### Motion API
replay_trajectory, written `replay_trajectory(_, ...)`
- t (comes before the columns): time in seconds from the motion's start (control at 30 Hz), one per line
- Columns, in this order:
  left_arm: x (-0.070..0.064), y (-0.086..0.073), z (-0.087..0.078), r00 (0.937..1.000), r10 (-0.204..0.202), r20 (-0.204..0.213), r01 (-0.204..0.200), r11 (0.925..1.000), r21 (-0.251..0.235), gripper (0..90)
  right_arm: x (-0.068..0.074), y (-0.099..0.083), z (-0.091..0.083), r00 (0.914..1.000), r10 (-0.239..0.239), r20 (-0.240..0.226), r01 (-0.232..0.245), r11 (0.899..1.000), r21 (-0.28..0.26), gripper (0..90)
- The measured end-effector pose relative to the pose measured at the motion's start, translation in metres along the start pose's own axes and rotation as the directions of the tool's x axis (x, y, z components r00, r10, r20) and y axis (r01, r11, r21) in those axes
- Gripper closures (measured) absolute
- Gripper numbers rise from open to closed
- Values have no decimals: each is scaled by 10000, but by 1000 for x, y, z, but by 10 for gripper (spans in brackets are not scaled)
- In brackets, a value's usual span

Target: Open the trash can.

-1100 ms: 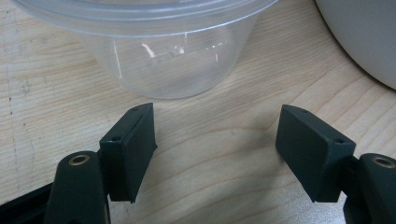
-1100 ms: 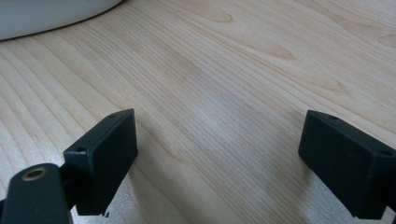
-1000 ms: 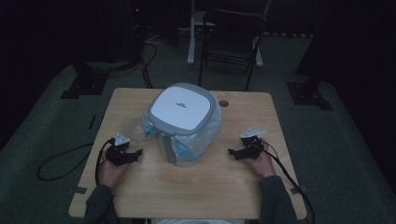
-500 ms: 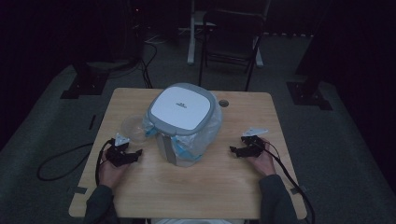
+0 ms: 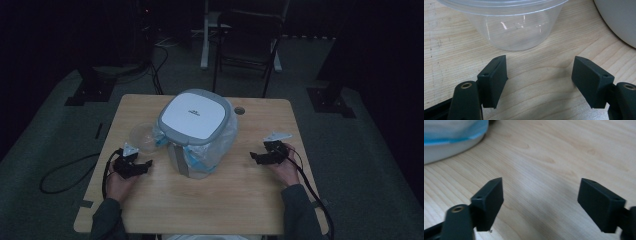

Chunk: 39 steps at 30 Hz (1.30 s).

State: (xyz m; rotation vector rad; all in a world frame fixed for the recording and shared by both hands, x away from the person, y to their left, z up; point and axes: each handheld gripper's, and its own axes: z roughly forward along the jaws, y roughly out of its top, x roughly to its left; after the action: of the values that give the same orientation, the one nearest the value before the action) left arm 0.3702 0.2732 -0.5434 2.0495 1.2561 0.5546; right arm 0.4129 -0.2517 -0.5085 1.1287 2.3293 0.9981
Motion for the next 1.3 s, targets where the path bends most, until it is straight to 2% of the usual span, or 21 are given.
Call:
replay_trajectory(0.07,0,0,0,10000,-2,3,2,10000,15,296,0,3,-2,10000,-24,-49,24,10000,-55,246)
replay_trajectory(0.23,0,0,0,10000,-1,-2,1,10000,2,296,-1,23,-14,9989,-268,-376,255,9990,-361,390)
replay_trajectory(0.27,0,0,0,10000,-2,-1,2,10000,2,296,-1,23,-14,9989,-268,-376,255,9990,-361,390)
replay_trajectory(0.3,0,0,0,10000,-1,-3,1,10000,2,296,-1,30,-17,9982,-247,-544,224,9988,-427,429)
replay_trajectory(0.4,0,0,0,10000,-4,-3,4,10000,1,295,-2,38,-21,9967,-319,-740,285,9985,-460,472)
replay_trajectory(0.43,0,0,0,10000,-6,-4,6,10000,-1,296,-2,46,-25,9949,-313,-961,266,9984,-491,510)
replay_trajectory(0.5,0,0,0,10000,-11,-8,11,10000,1,296,-2,49,-26,9937,-314,-1073,262,9984,-496,523)
replay_trajectory(0.53,0,0,0,10000,-9,-10,9,10000,1,295,-2,57,-30,9917,-265,-1256,196,9983,-556,533)
replay_trajectory(1.03,-2,0,-1,10000,-52,-42,52,10000,4,302,-4,102,-50,9907,-79,-1356,-84,9929,-1189,654)
replay_trajectory(1.3,-3,0,-1,10000,-64,-56,64,10000,-1,302,-4,119,-61,9906,-81,-1367,-130,9882,-1524,684)
